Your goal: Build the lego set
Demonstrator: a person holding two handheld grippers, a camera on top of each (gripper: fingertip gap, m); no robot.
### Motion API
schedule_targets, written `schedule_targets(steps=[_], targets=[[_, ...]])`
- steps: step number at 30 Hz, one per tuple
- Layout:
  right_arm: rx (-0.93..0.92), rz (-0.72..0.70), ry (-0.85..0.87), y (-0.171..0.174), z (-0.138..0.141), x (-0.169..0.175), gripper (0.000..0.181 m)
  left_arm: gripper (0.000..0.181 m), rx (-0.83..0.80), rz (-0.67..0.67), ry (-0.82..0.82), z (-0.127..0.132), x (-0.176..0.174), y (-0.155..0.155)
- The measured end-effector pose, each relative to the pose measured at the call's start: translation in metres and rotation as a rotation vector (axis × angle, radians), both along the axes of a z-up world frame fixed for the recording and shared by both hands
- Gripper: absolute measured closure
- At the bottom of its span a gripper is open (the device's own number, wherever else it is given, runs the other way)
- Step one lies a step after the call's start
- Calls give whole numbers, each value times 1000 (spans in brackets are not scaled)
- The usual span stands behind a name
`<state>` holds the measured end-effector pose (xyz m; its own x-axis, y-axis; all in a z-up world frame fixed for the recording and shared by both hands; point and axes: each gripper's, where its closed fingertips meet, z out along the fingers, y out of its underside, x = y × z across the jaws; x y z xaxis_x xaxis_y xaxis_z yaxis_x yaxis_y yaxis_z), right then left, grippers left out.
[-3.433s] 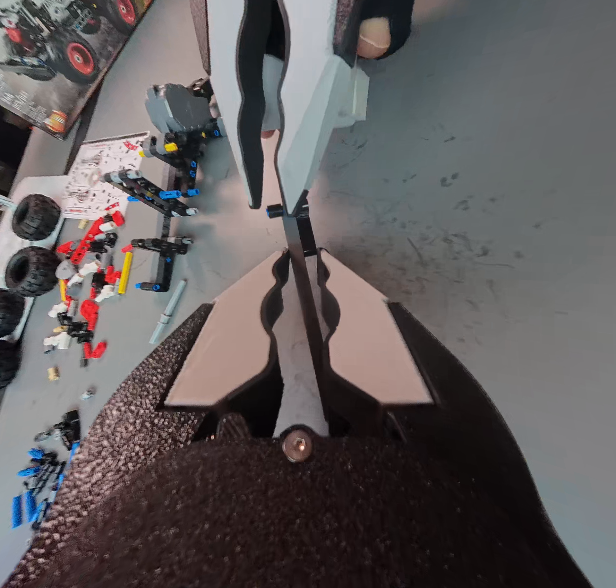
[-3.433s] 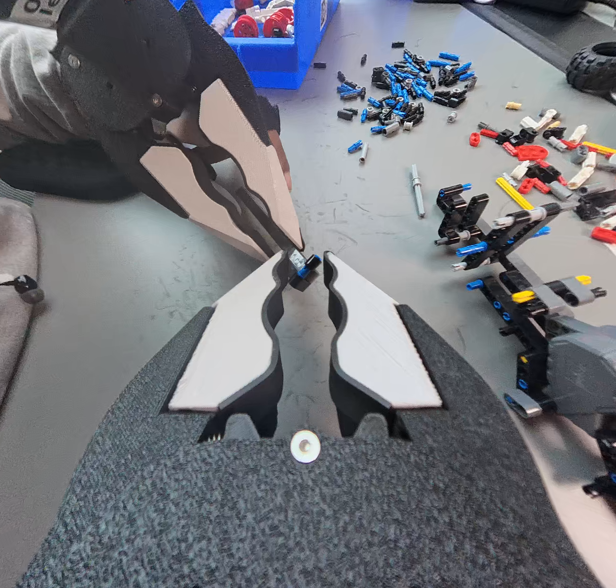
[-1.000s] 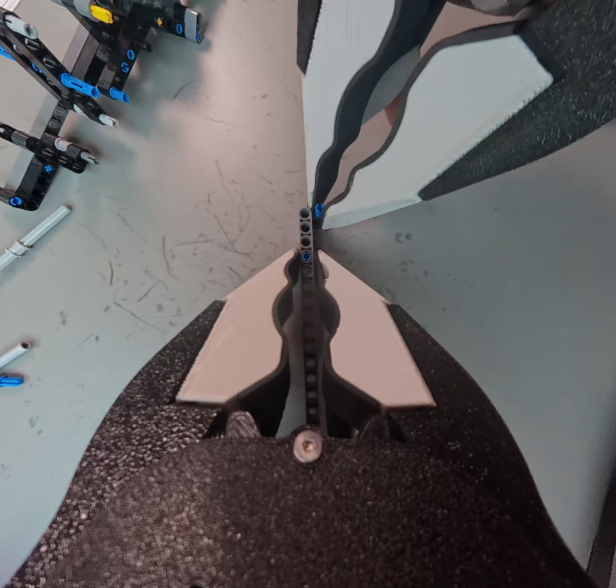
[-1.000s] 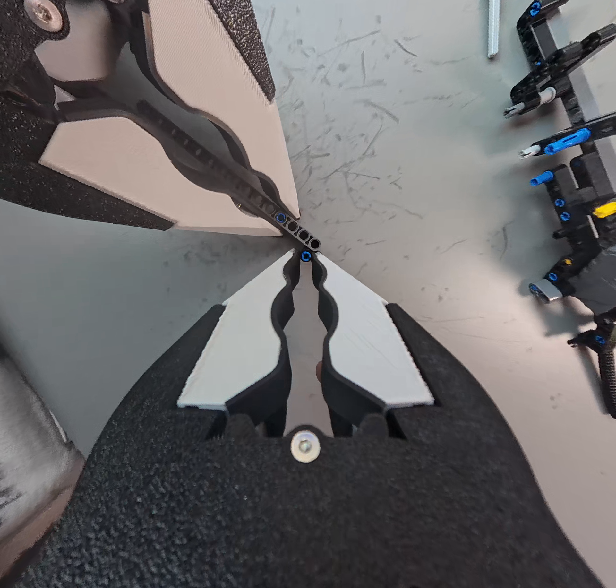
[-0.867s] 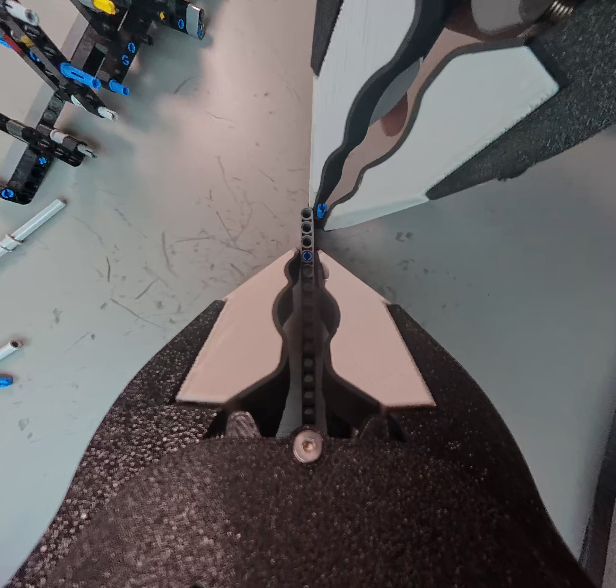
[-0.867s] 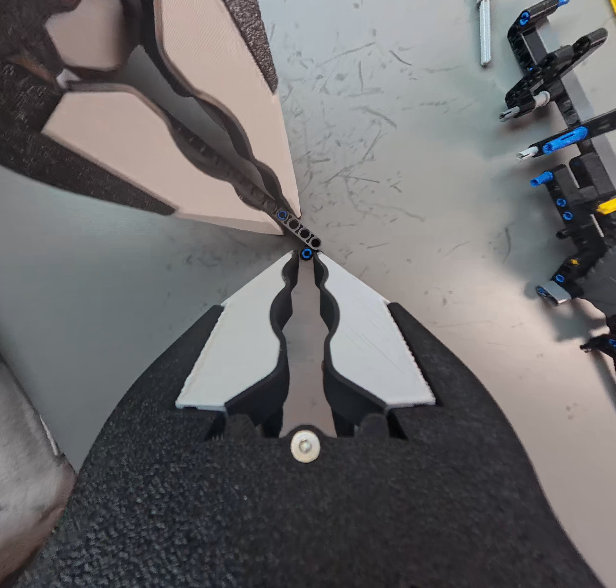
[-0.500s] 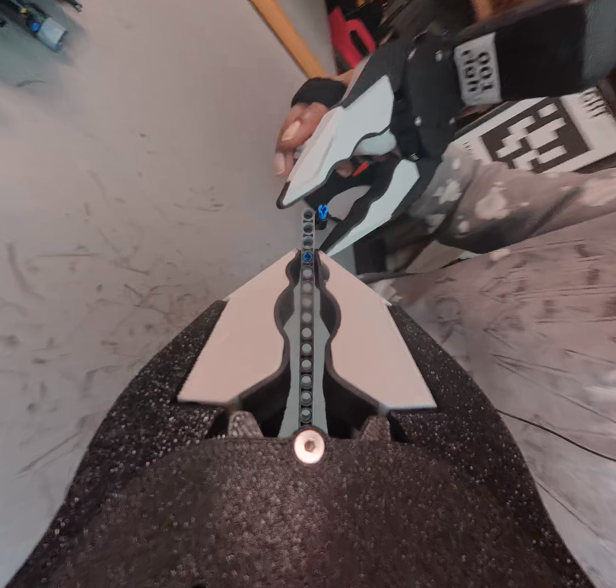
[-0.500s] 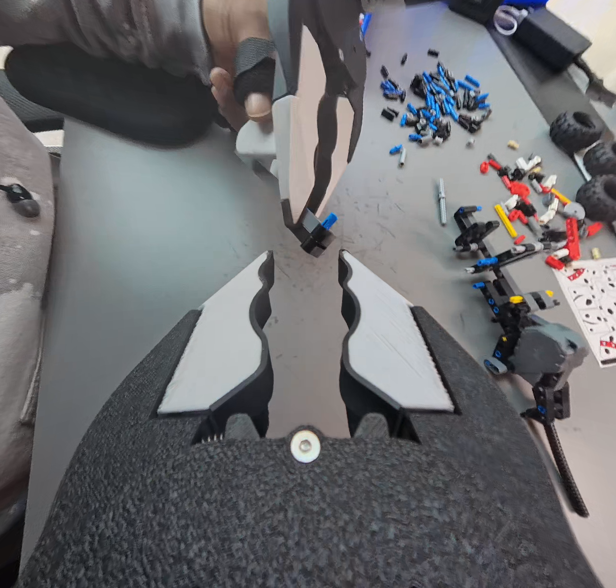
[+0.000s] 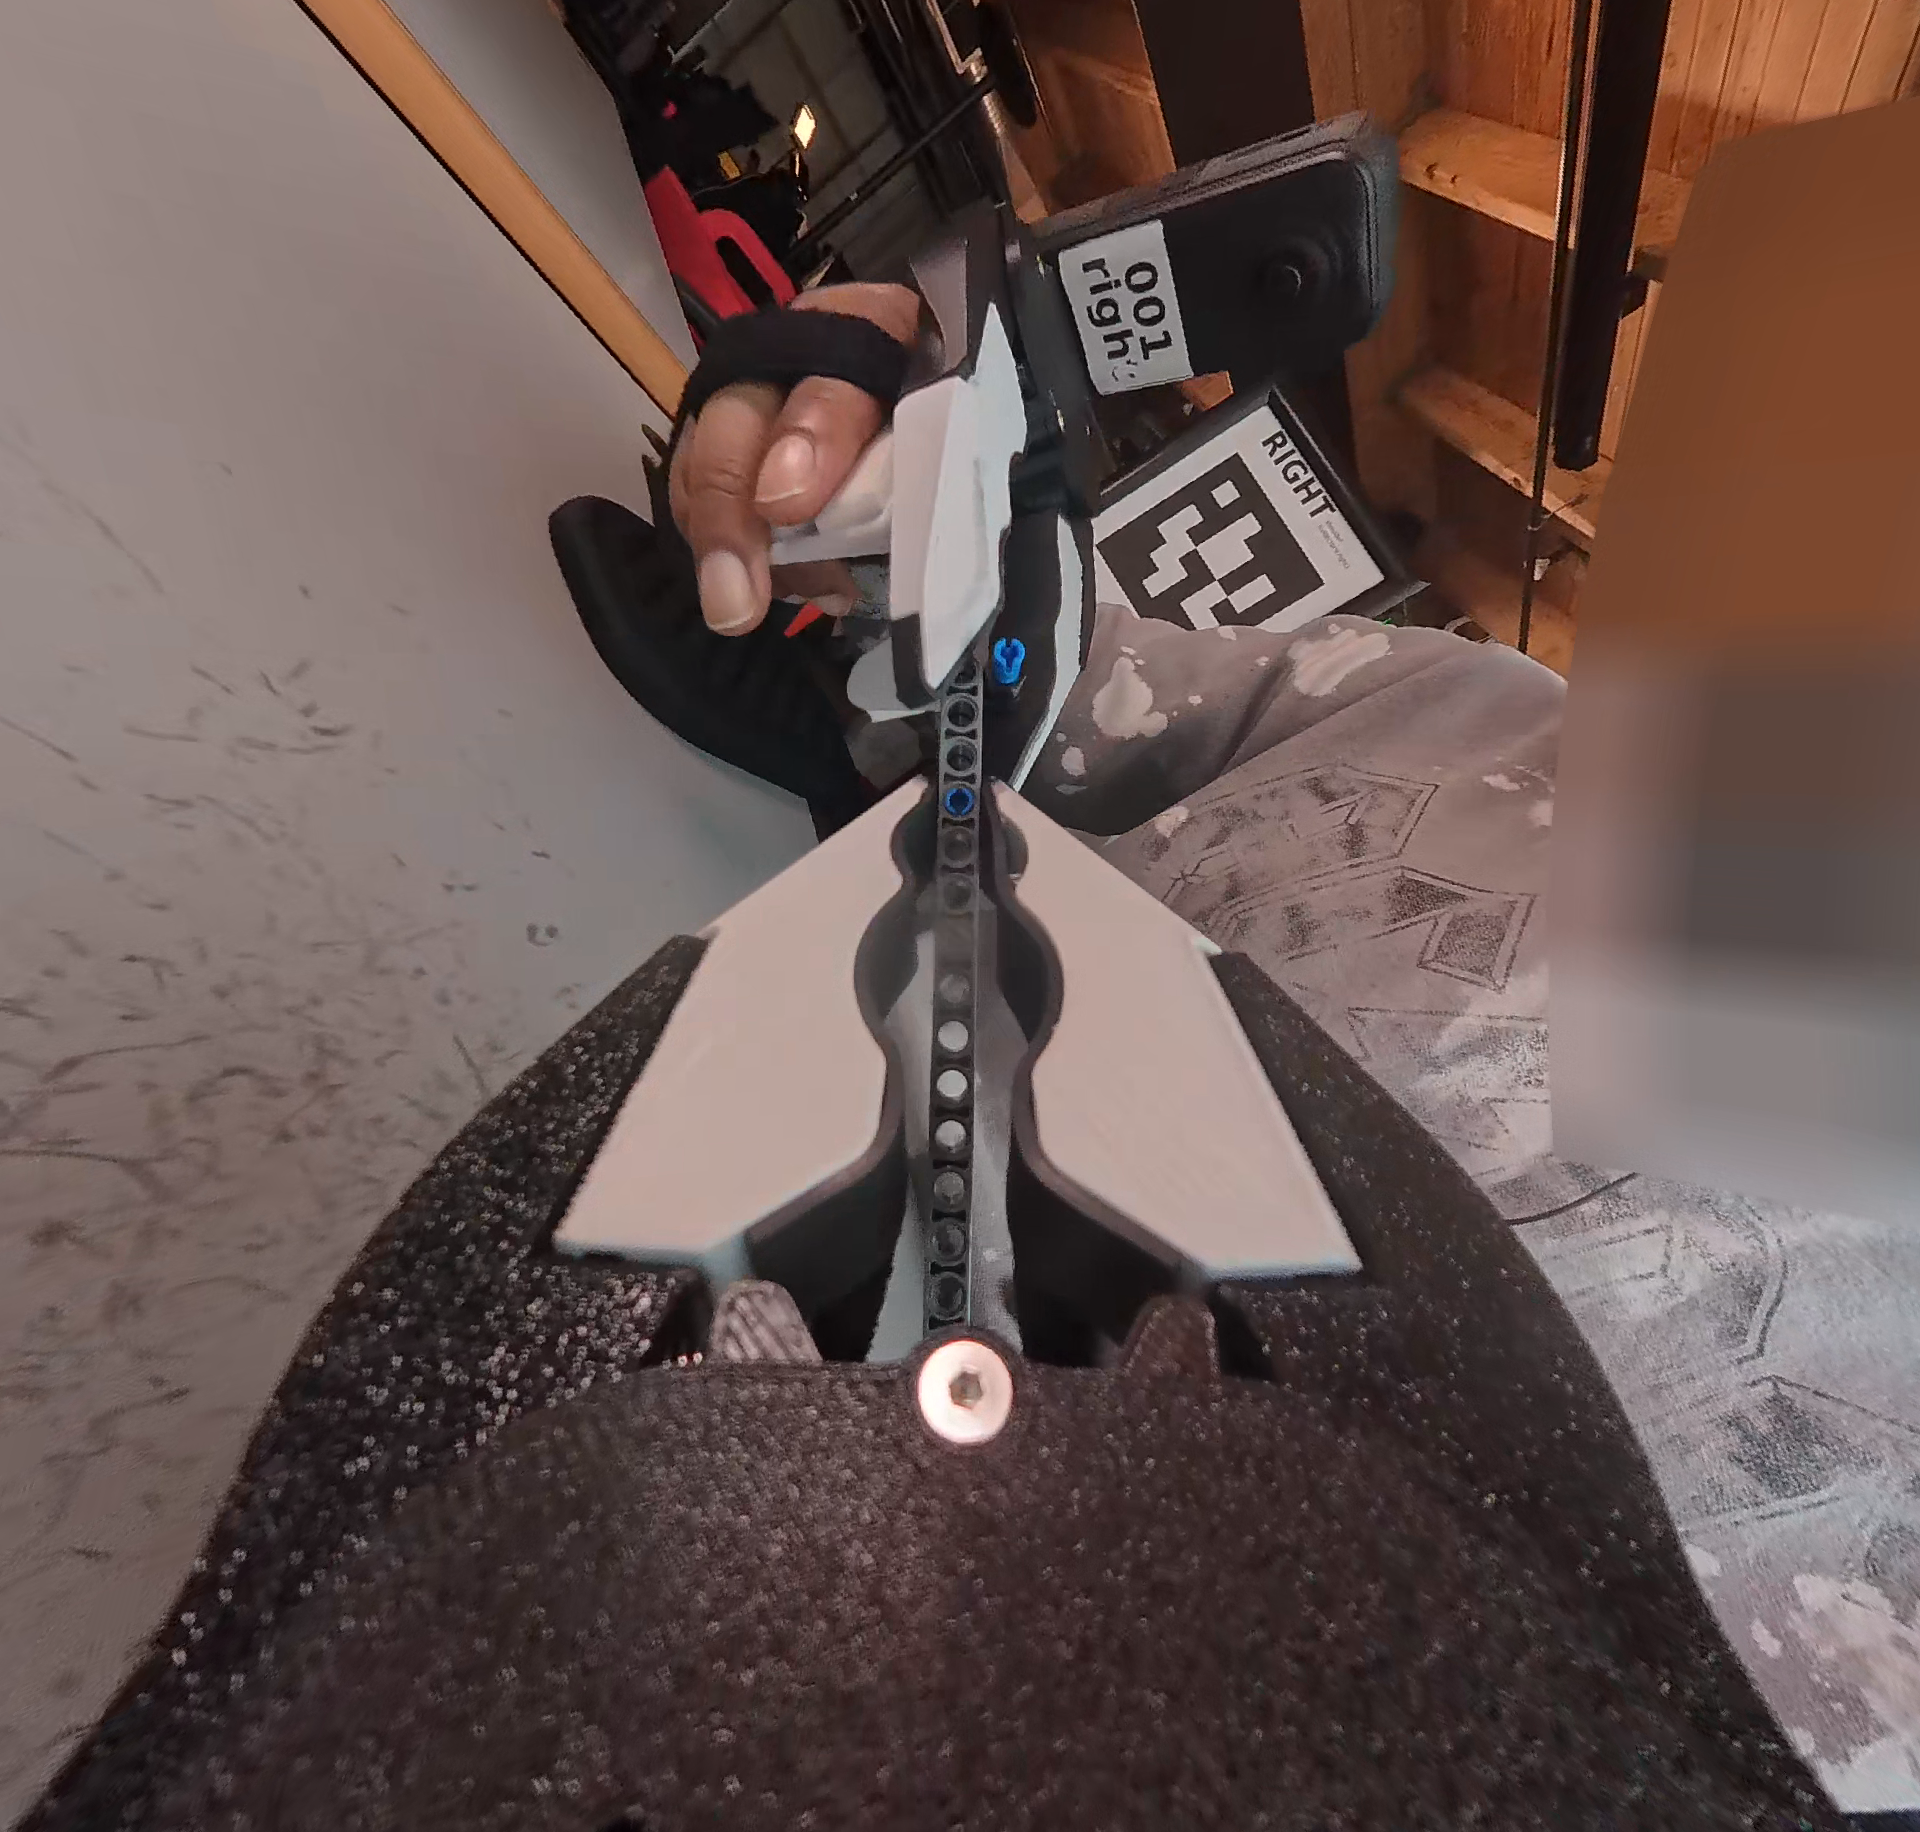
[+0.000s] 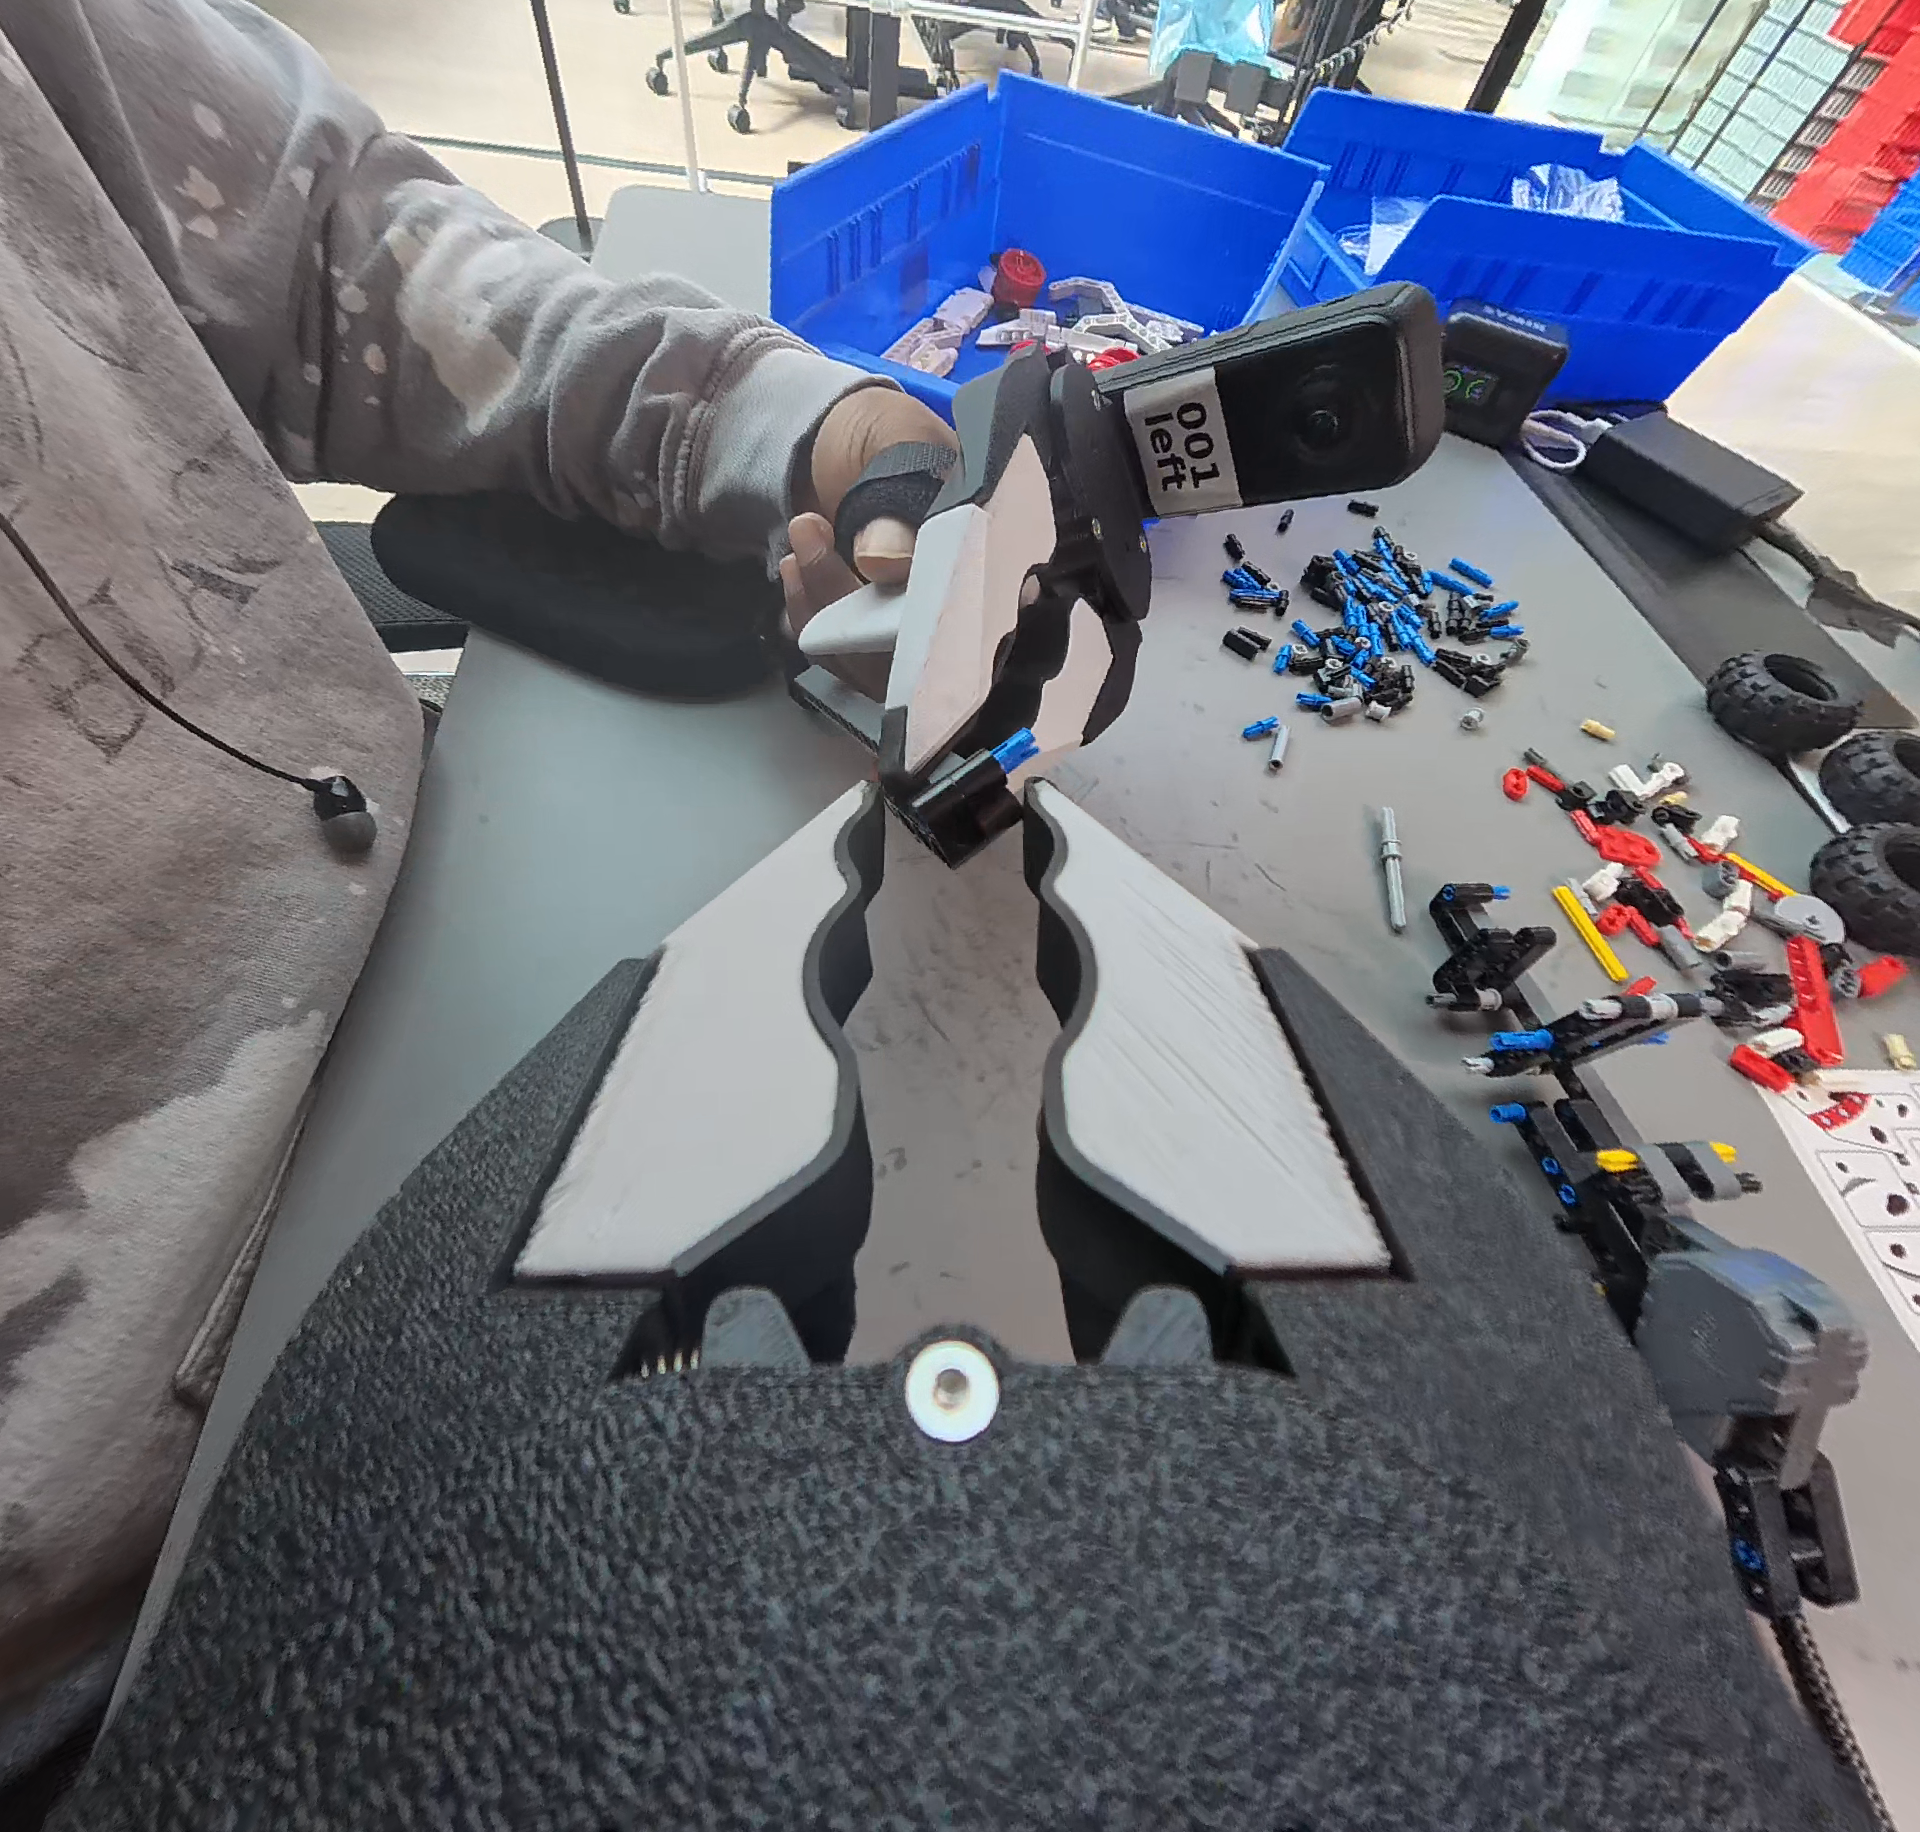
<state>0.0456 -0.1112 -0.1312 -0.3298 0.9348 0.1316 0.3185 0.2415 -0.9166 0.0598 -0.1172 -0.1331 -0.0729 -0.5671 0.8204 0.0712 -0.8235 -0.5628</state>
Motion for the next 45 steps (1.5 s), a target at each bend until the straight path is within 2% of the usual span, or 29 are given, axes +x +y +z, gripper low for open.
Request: schedule_targets(steps=[8,11,17,19,25,28,34,45], targets=[[-33,18,-4,7,-1,0,161,169,3,51,19,-3,-5,9],[-94,1,23,14,2,-1,161,160,71,90,77,-4,-13,13],[-219,-81,73,40,6,-5,161,155,320,251,388,-26,-36,28],[-217,-100,52,47,0,-9,161,165,363,298,429,-27,-41,33],[-245,-104,63,57,-8,-21,161,166,439,371,571,-41,-54,46],[-343,-91,137,62,0,-28,161,167,433,390,539,-38,-57,49],[-562,-86,309,74,22,-42,161,171,361,420,357,-19,-57,51],[-635,-46,339,78,22,-31,162,171,416,407,427,-24,-54,48]])
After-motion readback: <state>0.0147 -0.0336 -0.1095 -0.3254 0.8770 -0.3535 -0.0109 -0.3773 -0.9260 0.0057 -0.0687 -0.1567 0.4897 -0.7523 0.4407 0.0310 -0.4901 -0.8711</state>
